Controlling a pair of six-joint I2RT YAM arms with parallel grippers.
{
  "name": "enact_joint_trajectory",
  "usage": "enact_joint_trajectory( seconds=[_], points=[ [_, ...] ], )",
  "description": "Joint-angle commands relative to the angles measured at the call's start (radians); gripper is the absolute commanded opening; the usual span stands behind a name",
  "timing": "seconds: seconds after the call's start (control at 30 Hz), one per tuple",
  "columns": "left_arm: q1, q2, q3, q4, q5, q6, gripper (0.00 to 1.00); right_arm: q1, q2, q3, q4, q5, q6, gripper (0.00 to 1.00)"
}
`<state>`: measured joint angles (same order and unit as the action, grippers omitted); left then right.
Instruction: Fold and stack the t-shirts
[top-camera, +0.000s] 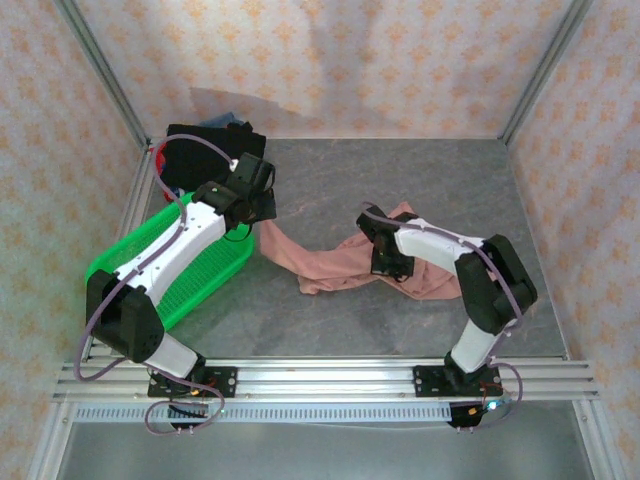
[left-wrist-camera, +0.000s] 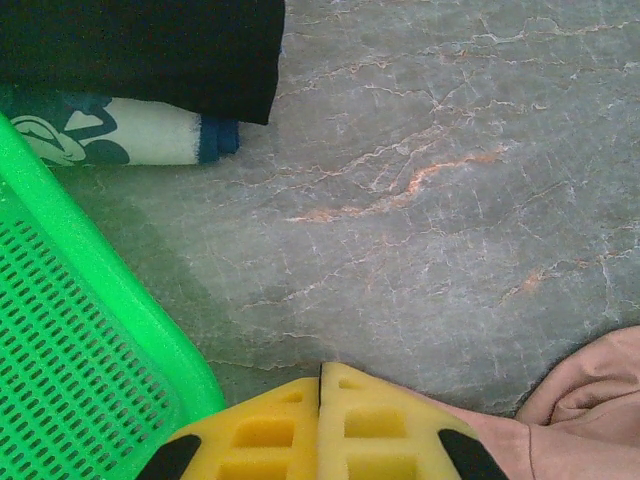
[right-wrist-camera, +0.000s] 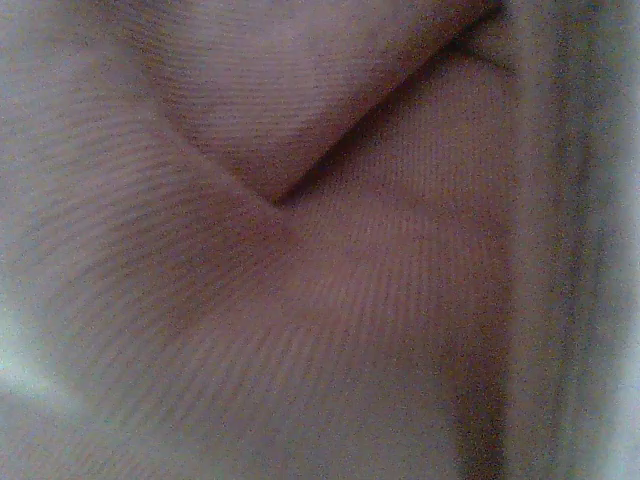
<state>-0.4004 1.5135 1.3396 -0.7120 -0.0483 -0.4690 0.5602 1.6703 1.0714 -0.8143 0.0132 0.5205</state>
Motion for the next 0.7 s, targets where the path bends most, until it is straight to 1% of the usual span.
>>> enact_joint_trajectory(
  seconds=[0.0, 0.23, 0.37, 0.53, 0.67],
  points=[
    [0.017, -0.029, 0.008, 0.008, 0.002, 0.019, 0.0, 0.001, -0.081, 0.038, -0.076, 0.046, -0.013, 0.0],
    [0.028, -0.027, 0.029, 0.002, 0.011, 0.02, 0.0, -0.035, -0.223, 0.059, -0.155, 0.03, -0.011, 0.0],
    [0.04, -0.031, 0.088, -0.024, 0.024, 0.02, 0.0, -0.079, -0.336, 0.141, -0.226, 0.04, -0.028, 0.0],
    [0.058, -0.033, 0.22, -0.055, 0.055, 0.031, 0.0, -0.176, -0.417, 0.333, -0.301, 0.038, -0.104, 0.0],
    [0.069, -0.019, 0.386, -0.075, 0.082, 0.056, 0.0, -0.324, -0.407, 0.573, -0.32, -0.034, -0.167, 0.0]
  ],
)
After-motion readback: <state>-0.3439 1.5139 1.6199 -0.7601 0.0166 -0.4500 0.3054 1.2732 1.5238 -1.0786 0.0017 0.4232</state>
